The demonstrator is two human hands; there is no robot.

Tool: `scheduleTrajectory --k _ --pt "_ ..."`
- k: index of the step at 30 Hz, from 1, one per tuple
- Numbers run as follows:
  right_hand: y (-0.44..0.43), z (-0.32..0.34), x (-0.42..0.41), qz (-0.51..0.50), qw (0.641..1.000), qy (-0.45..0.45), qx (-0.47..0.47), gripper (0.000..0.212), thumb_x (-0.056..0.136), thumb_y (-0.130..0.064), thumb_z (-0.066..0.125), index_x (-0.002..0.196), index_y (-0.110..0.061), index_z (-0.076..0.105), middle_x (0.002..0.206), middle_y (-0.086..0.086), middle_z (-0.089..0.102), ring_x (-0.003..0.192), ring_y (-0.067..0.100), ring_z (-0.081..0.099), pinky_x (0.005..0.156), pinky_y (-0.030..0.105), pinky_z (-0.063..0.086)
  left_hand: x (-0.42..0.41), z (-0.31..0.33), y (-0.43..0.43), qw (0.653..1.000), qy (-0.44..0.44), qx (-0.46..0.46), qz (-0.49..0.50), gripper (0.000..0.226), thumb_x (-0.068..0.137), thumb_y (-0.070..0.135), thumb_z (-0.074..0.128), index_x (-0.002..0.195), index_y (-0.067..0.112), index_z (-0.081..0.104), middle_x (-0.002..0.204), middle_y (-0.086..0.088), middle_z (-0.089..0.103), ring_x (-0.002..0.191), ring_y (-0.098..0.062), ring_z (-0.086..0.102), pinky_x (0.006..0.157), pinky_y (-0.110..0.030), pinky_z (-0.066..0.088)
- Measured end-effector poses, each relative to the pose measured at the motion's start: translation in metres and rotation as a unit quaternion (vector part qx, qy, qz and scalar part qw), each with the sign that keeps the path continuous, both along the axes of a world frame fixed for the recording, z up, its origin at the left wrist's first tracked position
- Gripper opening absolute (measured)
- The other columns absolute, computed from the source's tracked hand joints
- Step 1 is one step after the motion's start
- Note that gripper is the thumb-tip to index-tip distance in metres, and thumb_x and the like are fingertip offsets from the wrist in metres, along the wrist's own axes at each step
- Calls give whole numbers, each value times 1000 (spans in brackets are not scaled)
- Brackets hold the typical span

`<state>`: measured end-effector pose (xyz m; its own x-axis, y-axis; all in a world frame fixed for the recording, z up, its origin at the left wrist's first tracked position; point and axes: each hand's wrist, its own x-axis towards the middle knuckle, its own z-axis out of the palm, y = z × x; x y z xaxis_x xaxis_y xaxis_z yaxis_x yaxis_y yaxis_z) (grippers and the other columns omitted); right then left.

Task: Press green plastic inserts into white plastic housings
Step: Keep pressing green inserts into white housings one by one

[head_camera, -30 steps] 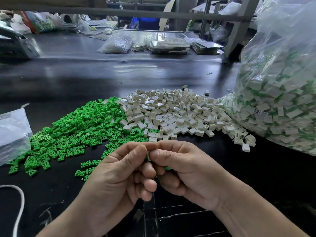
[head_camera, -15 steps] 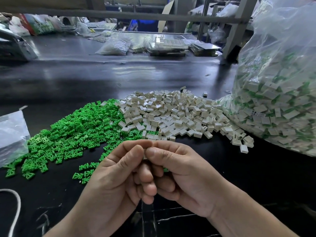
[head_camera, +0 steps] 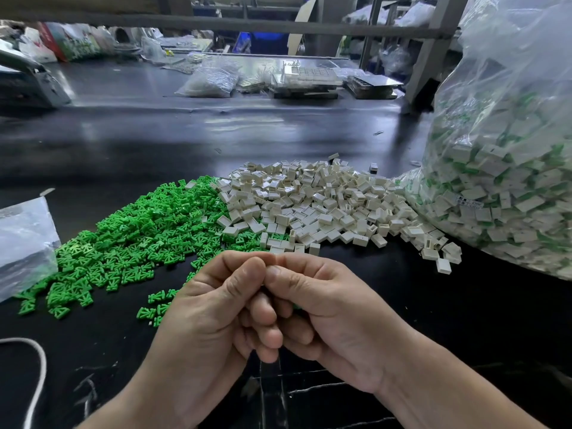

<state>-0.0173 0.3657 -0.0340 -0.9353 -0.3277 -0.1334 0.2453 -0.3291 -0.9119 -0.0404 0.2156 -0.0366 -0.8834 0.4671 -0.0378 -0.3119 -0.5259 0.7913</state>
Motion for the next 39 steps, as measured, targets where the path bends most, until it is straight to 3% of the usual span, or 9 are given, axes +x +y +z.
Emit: scheduleTrajectory --k 5,11,14,21,25,28,30,33,39 --pt "1 2 -1 6 1000 21 -9 25 101 -26 54 93 -3 61 60 4 57 48 17 48 37 21 26 1 1 5 999 34 -3 10 43 65 34 87 97 9 72 55 -12 60 42 -22 61 39 -27 50" --pt "1 -5 -6 -36 998 33 37 34 95 -26 53 78 4 56 56 5 51 43 14 47 38 27 25 -1 0 4 988 91 -118 39 19 85 23 61 96 10 70 61 -20 62 49 -34 64 43 -31 52" --pt "3 -5 -8 -59 996 39 45 20 89 -24 57 71 -15 60 60 5 54 44 13 46 37 22 33 0 -1 1 969 133 -190 82 18 88 22 52 90 20 70 62 -19 65 51 -33 65 43 -31 52" --pt "57 10 -24 -159 969 41 -182 26 58 -27 84 69 -16 62 74 5 59 53 12 49 35 16 39 -5 -5 -13 884 243 -382 117 11 92 24 56 99 30 63 74 1 72 62 -13 69 53 -22 55" --pt "73 1 -31 -234 968 31 88 12 80 -31 77 76 -23 68 68 -2 57 45 8 45 32 17 32 -3 -14 -12 742 378 -546 94 43 75 67 40 107 46 59 99 33 58 86 12 57 63 -7 47" --pt "73 -14 -34 -250 814 121 510 19 86 -41 73 104 -36 70 73 -13 63 59 0 59 51 11 40 -2 -19 -7 625 468 -623 48 54 79 70 39 126 47 56 100 26 53 86 6 51 67 -5 34" --pt "68 -20 -37 -201 718 137 652 41 90 -46 67 128 -34 61 94 -8 69 87 7 65 72 23 48 -5 -23 -6 576 515 -634 37 40 81 58 63 116 39 67 94 19 55 82 -2 54 64 -9 35" --pt "61 -24 -42 -137 684 108 709 46 94 -47 60 138 -36 52 112 -1 67 108 23 61 86 34 50 -7 -24 -5 558 544 -626 28 23 74 43 79 94 32 75 83 13 58 76 -10 58 56 -22 47" --pt "58 -29 -42 -132 663 131 725 24 95 -50 56 110 -33 64 89 -9 52 99 23 61 78 34 50 -9 -25 -4 572 538 -619 27 10 79 37 75 79 32 67 80 16 55 75 -6 55 61 -20 46"
